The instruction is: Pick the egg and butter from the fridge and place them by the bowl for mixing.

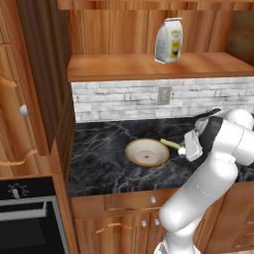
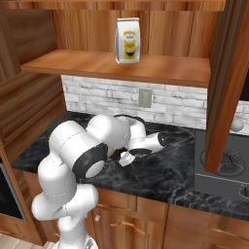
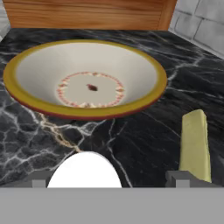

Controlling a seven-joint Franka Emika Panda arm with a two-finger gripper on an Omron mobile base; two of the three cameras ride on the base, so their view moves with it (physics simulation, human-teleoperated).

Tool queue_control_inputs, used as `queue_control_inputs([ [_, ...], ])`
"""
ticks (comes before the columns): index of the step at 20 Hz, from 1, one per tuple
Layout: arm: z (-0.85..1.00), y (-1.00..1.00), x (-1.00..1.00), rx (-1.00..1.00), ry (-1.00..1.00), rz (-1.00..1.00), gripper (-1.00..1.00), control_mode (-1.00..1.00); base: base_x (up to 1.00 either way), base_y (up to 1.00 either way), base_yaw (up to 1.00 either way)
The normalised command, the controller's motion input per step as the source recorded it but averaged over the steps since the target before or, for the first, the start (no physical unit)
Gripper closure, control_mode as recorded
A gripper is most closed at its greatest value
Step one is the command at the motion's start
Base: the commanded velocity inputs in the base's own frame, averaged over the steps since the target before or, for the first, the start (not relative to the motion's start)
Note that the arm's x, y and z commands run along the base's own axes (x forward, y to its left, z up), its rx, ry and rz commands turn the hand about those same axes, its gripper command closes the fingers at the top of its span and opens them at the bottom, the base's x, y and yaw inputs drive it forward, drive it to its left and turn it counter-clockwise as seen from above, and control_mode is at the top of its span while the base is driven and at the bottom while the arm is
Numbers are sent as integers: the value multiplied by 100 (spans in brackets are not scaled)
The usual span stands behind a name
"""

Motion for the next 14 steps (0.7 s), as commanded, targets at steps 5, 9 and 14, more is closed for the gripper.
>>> queue_control_inputs([
  [5,35,46,-28,-17,5,2,-100,-100,0,0,0],
  [9,2,57,-28,-32,7,0,-100,-100,0,0,0],
  [14,-8,18,-6,-20,2,0,-100,-100,0,0,0],
])
